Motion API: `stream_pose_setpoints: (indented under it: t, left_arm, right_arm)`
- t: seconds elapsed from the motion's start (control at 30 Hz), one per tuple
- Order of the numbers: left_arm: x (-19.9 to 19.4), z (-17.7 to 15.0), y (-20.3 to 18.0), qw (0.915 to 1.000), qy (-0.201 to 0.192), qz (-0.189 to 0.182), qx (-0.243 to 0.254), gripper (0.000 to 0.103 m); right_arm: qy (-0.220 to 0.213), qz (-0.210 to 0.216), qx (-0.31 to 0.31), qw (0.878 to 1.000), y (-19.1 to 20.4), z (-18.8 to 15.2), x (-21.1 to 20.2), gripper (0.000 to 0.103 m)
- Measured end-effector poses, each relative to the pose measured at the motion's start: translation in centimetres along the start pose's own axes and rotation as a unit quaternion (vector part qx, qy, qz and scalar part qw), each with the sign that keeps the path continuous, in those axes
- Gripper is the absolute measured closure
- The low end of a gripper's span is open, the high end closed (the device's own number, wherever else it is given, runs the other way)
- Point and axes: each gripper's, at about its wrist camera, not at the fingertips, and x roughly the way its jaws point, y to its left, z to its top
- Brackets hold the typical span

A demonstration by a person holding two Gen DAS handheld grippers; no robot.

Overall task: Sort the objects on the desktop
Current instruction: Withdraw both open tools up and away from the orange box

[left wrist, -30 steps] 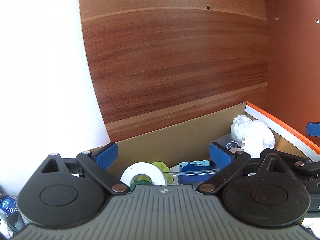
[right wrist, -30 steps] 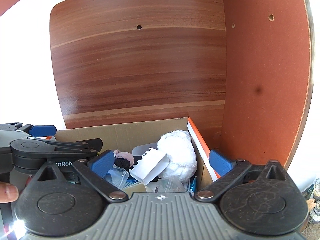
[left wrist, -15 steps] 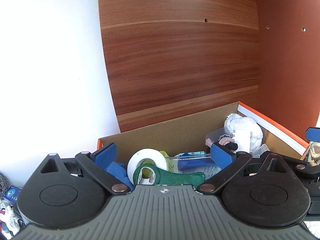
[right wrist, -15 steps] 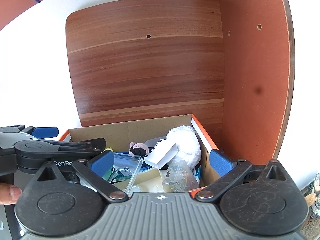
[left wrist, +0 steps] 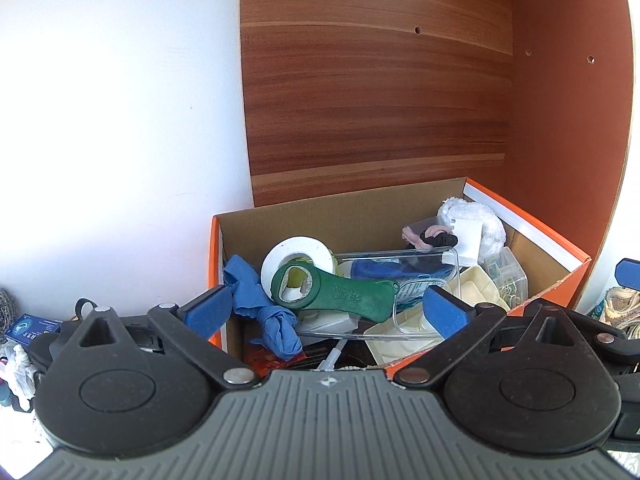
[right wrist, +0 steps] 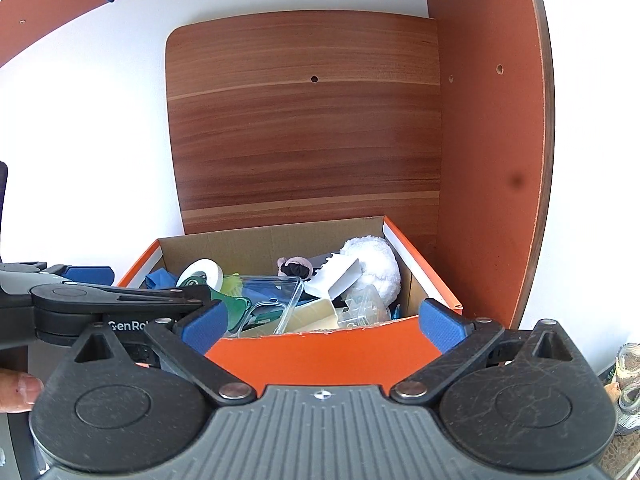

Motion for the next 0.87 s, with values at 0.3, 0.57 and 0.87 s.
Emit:
stream_pose_setpoints:
  t: [0.3, 0.57, 0.87]
  left_arm:
    - [-1.7, -1.5, -0.2, 0.9997, 0.016, 0.012, 0.016, 0.0]
    - [-3.0, -2.8, 0.2, 0.9997, 0.004, -0.01, 0.022, 0.0]
    - [-3.2, -3.4, 0.1, 0.9998, 0.007, -0.002, 0.016, 0.0]
  right_arm:
    - [0.001, -0.002, -0.002, 1.0, 0.8, -2.0, -2.0, 0.0]
    - [-0.007, 0.011, -0.006, 1.0, 0.9, -2.7, -3.5, 0.0]
    - [-0.009, 0.016, -0.012, 1.0, 1.0, -3.2, -4.1, 0.0]
